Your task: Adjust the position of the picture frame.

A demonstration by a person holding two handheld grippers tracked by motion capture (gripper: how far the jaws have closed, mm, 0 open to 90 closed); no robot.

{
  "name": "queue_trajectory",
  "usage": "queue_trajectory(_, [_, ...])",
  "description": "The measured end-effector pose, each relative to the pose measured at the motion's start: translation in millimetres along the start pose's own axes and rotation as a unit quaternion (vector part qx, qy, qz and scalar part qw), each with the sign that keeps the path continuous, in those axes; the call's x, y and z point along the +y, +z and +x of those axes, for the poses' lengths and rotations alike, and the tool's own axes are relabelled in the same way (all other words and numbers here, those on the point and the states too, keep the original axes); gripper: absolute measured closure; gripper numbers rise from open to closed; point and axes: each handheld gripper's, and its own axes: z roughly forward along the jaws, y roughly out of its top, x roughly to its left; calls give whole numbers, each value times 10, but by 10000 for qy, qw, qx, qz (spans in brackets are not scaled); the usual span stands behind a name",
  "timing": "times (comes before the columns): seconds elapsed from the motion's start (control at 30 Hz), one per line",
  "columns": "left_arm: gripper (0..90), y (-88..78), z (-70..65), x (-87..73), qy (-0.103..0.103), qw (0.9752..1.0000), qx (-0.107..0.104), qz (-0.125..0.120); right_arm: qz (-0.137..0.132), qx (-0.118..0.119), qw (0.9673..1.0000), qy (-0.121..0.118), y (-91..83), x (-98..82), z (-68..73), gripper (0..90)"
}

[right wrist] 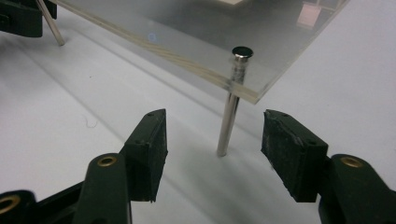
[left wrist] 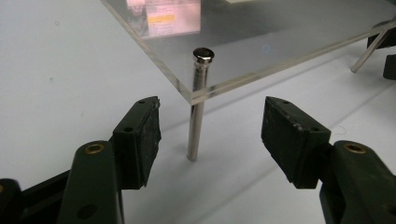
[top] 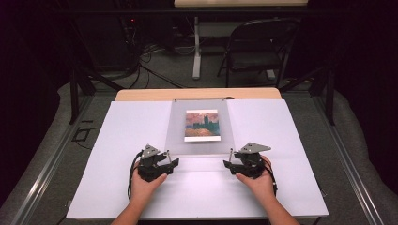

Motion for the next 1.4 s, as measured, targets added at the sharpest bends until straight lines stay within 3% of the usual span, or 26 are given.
queue_trajectory(0.2, [382, -69, -44, -7, 58, 9999, -97, 81, -40, -23, 10000, -71, -75, 18, 46, 405])
queue_trajectory(0.53, [387, -257, -101, -13, 269, 9995, -55, 121, 43, -8, 9998, -214, -247, 43, 99, 410])
queue_trajectory(0.73, [384, -376, -82, -50, 212, 9997, -56, 113, 41, -44, 9997, -256, -406, -1, 97, 403])
queue_trajectory(0.93, [385, -505, -1, -53, 76, 9999, -65, 96, 15, -52, 10000, -47, -550, -80, 3, 395])
queue_trajectory(1.07, [391, -567, 91, -48, -29, 10000, -5, 68, 29, -185, 9998, -5, -611, -110, -71, 395])
queue_trajectory(1.17, [401, -596, 174, -57, -137, 9999, -43, 49, -57, -221, 9997, 14, -643, -101, -121, 389])
queue_trajectory(1.4, [437, -615, 342, -65, -288, 9995, 109, -7, -129, -301, 9993, 167, -660, -115, -233, 418])
